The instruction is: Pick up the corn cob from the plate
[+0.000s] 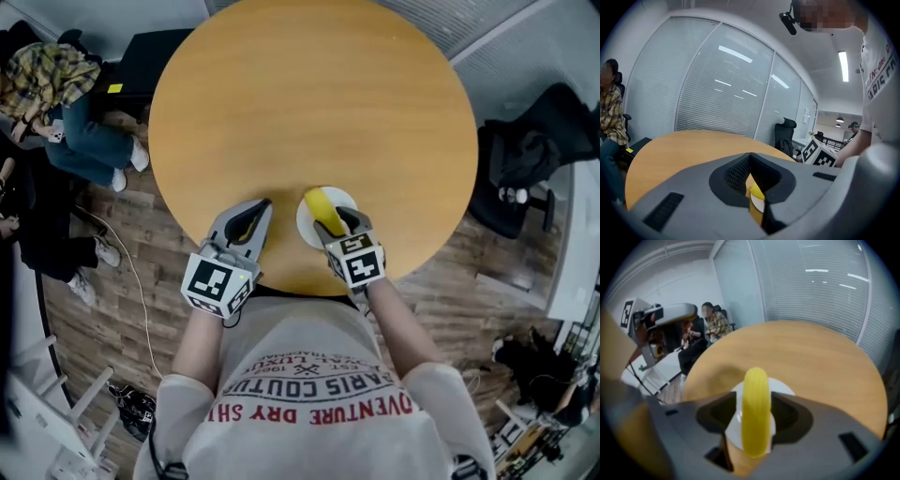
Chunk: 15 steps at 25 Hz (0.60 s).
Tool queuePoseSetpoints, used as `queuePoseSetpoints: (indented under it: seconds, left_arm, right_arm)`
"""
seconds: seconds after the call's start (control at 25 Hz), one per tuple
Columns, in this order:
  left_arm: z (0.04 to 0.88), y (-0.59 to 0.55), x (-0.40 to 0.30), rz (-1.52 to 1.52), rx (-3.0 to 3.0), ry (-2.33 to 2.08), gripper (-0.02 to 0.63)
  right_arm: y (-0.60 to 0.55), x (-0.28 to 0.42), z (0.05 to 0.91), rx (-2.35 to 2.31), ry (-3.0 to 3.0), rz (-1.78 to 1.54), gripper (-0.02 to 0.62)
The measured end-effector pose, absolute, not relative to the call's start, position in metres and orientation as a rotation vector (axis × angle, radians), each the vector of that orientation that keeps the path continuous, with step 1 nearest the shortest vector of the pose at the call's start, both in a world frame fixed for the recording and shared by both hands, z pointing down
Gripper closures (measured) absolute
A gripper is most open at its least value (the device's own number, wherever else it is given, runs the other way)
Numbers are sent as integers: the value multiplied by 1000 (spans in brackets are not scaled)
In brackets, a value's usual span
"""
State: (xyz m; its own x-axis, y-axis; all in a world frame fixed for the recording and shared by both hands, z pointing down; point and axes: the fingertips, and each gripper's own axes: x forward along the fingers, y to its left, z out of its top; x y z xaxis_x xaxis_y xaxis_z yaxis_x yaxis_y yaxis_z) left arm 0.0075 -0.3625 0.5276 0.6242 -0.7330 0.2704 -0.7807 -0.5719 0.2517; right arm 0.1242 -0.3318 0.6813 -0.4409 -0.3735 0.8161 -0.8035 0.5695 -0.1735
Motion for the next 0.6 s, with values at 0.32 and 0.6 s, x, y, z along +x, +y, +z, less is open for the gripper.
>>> queuePoseSetpoints:
  seconds: [0.32,0.6]
  left_arm:
    - [550,-378,3,214,2472,-1171,574]
    - [563,-382,0,239,2456,-1144,574]
  right_arm:
    - [-331,122,722,851,-1879,777,345]
    - [-334,118,731,877,-1843,722,334]
